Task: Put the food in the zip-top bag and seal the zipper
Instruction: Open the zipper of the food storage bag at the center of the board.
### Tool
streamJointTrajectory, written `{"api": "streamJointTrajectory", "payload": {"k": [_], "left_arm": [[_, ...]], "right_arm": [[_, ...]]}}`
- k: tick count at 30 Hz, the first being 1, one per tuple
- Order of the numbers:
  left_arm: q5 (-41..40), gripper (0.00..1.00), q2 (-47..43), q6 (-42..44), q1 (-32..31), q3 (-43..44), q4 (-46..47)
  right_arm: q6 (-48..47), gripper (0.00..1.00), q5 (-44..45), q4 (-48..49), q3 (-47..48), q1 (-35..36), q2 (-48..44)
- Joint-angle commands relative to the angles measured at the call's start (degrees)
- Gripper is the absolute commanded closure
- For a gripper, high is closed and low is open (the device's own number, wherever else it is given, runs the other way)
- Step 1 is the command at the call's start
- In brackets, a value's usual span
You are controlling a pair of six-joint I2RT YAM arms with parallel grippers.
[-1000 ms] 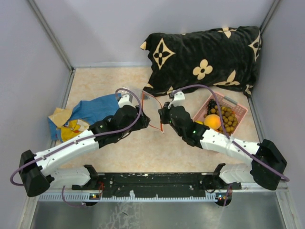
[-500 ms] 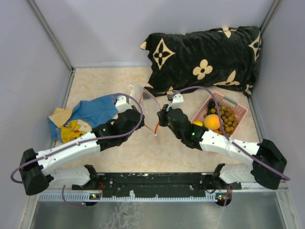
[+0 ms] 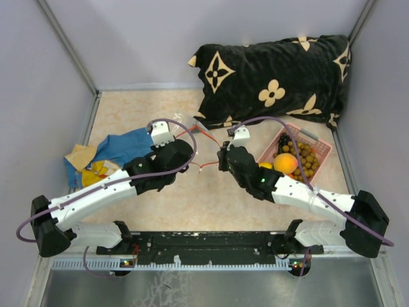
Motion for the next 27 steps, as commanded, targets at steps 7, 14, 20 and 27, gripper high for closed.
{"api": "streamJointTrajectory", "payload": {"k": [7, 14, 20, 27], "left_arm": [[-2.3, 1.0, -0.5, 4.1, -0.2, 5.2, -13.1], [4.1, 1.0, 0.8, 9.6, -0.3, 6.3, -8.6], [3.5, 1.0, 3.7, 10.6, -0.2, 10.2, -11.0], [3.4, 1.0, 6.6, 13.6, -0.1, 12.0, -9.4]], "right_arm": [[-7.0, 1.0, 5.0, -3.9, 3.5, -0.2, -3.8], [-9.5, 0.75, -3.1, -7.3, 6.6, -0.3, -5.3], [-10.2, 0.54, -5.7, -17.9, 9.5, -0.3, -8.2], [-10.2, 0.31, -0.1, -30.3, 10.2, -1.7, -13.5]]}}
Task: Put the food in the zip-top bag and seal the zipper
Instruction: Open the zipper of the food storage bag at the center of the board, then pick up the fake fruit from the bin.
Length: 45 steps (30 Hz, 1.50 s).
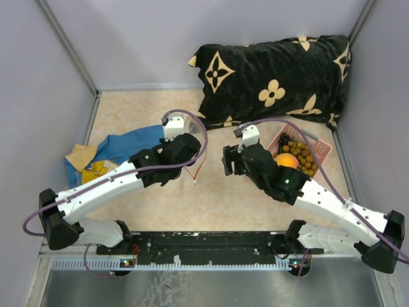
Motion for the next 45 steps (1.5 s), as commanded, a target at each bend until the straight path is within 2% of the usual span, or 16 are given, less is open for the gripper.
{"api": "streamJointTrajectory", "payload": {"k": [1, 4, 11, 14, 19, 23, 27, 30, 45], "left_arm": [[0.0, 1.0, 2.0, 3.1, 0.2, 3.0, 0.5], [-0.1, 1.0, 2.9, 4.5, 0.2, 3.9, 0.8], [0.8, 1.0, 4.4, 6.1, 0.3, 4.6, 1.9], [1.2, 1.0, 4.7, 6.3, 0.3, 4.6, 2.2], [1.5, 1.0, 4.9, 6.7, 0.4, 4.4, 2.7], [1.6, 1.0, 5.0, 7.1, 0.4, 4.5, 2.6], [1.5, 1.0, 4.6, 7.1, 0.4, 4.3, 2.3], [1.5, 1.0, 4.3, 7.0, 0.3, 4.0, 2.2], [3.1, 1.0, 5.5, 7.7, 0.4, 4.8, 2.4]], "right_arm": [[0.4, 0.28, 4.7, -10.4, 3.6, -2.2, -3.2], [3.9, 0.21, 4.4, -15.3, 2.6, -6.5, -5.0], [9.9, 0.13, 3.5, -20.9, -0.5, -16.4, -9.1], [11.3, 0.11, 2.6, -22.2, -1.7, -22.9, -11.2], [12.3, 0.08, -4.4, -19.1, -5.8, -34.0, -14.1], [14.4, 0.05, -6.2, -15.8, -10.3, -39.2, -15.5], [15.9, 0.04, -5.3, -12.2, -13.3, -42.9, -16.0], [17.1, 0.04, -7.8, -8.2, -15.8, -45.0, -16.6], [19.4, 0.04, -6.1, 10.1, -24.1, -46.3, -9.6]]}}
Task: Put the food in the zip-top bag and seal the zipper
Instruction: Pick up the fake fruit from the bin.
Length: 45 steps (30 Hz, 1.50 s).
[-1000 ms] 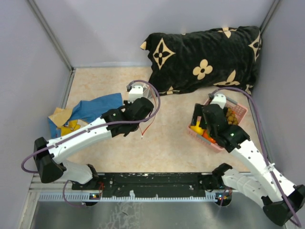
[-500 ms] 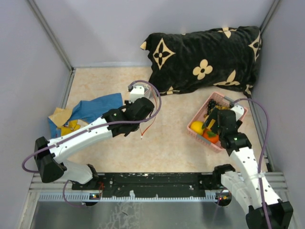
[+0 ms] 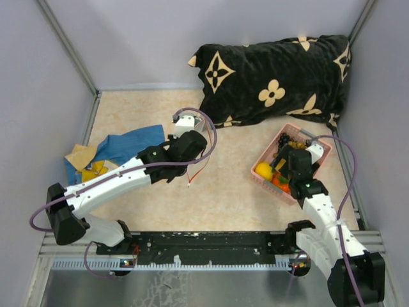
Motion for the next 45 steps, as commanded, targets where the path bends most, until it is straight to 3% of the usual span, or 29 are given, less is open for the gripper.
{"api": "streamJointTrajectory", "payload": {"k": [1, 5, 13, 19, 22, 37, 45], "left_arm": [[0.7, 1.0, 0.9, 0.7, 0.3, 1.8, 1.0], [0.7, 1.0, 1.4, 0.8, 0.2, 2.4, 0.5], [1.1, 1.0, 1.7, 0.6, 0.3, 3.4, 0.3], [1.9, 1.0, 2.5, 0.5, 0.3, 4.8, 0.1], [2.3, 1.0, 3.2, 0.4, 0.3, 5.4, 0.3], [4.9, 1.0, 8.8, -2.3, 0.8, 9.1, 0.1], [7.3, 1.0, 8.9, -2.2, 0.8, 9.4, 2.1]], "right_arm": [[1.1, 0.04, 1.1, 9.1, -0.6, -0.6, 1.6], [-0.1, 0.11, 1.4, 10.0, -1.1, -0.7, 2.3], [-4.7, 0.4, -1.1, 8.9, -1.0, -0.7, -2.2], [-8.0, 0.49, -5.6, 6.2, 1.6, -0.2, -5.6], [-8.4, 0.5, -5.8, 6.8, 2.2, 2.4, -7.6], [-9.6, 0.52, -2.2, 14.1, 10.9, 28.9, -6.1], [-7.7, 0.52, -13.4, 29.5, 6.8, 31.9, -6.5]]}}
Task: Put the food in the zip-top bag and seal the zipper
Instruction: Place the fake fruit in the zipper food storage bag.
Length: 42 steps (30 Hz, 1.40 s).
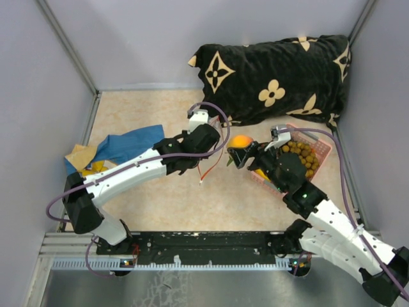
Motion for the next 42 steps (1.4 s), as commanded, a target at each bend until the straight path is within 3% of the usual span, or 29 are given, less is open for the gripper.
{"api": "streamJointTrajectory", "payload": {"k": [1, 11, 25, 42], "left_arm": [[2.2, 1.0, -0.5, -0.2, 0.3, 1.8, 2.5], [6.6, 1.0, -1.9, 0.4, 0.3, 1.6, 3.5], [15.5, 1.0, -8.6, 1.7, 0.3, -3.0, 7.5], [17.3, 1.0, -9.0, 1.3, 0.3, -4.2, 11.3]], "right_arm": [[1.2, 0.52, -7.6, 14.4, -1.4, 0.7, -0.2], [3.2, 0.52, -15.4, 27.4, -3.4, 1.3, 6.9], [-1.8, 0.49, -7.6, 25.7, -4.0, 1.3, 15.0], [-10.6, 0.46, -21.9, 28.3, -5.8, 1.9, 16.8]]}}
